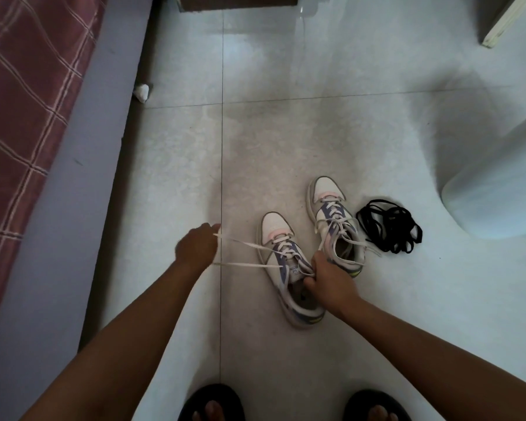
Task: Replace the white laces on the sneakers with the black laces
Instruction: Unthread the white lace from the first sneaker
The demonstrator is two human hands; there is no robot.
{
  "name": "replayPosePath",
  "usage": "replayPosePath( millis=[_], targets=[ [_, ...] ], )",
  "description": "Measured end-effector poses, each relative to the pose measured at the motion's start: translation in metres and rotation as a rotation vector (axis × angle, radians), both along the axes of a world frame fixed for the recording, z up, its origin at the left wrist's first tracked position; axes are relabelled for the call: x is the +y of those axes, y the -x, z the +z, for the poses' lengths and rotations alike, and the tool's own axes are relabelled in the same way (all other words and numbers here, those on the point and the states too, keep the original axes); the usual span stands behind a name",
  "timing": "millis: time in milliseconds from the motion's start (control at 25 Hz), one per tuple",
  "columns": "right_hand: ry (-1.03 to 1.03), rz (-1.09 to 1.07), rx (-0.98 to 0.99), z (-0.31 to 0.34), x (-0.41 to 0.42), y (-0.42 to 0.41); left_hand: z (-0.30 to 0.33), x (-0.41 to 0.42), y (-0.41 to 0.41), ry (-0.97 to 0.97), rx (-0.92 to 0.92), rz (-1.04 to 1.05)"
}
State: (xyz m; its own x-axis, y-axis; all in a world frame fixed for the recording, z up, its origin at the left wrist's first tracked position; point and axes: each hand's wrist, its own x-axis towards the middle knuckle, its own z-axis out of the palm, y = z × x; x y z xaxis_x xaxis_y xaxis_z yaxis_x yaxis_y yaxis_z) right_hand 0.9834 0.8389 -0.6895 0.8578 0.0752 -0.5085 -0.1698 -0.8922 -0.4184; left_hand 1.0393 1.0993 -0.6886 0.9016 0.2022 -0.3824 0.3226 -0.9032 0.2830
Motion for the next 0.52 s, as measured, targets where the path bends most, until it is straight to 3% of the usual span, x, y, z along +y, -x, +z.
replayPosePath(
  millis=[40, 80, 120, 200, 240, 280, 400, 520],
  targets=[
    [-0.003, -0.007, 0.000, 0.000, -0.001, 0.000, -0.003, 0.013, 0.000, -0.225, -0.154, -0.135],
    [-0.004, -0.013, 0.000, 0.000, -0.002, 0.000, -0.008, 0.026, 0.000, -0.333, -0.216, -0.141],
    [-0.003, -0.019, -0.002, 0.000, -0.003, 0.000, -0.008, 0.035, -0.001, -0.323, -0.162, -0.012],
    [-0.004, -0.033, -0.005, 0.000, -0.003, 0.000, -0.010, 0.051, -0.004, 0.092, -0.069, 0.528],
    [-0.004, -0.035, -0.006, 0.000, -0.003, 0.001, -0.011, 0.054, 0.001, 0.275, 0.000, 0.646],
    [-0.005, -0.032, -0.003, 0.000, -0.001, 0.001, -0.008, 0.050, 0.005, 0.364, 0.088, 0.628],
    [0.000, -0.008, 0.003, 0.001, 0.002, 0.002, 0.004, 0.010, 0.018, 0.440, 0.200, 0.183],
    [0.010, 0.016, -0.015, 0.001, 0.001, 0.002, 0.022, -0.055, 0.013, 0.478, -0.029, -0.247]
  ],
)
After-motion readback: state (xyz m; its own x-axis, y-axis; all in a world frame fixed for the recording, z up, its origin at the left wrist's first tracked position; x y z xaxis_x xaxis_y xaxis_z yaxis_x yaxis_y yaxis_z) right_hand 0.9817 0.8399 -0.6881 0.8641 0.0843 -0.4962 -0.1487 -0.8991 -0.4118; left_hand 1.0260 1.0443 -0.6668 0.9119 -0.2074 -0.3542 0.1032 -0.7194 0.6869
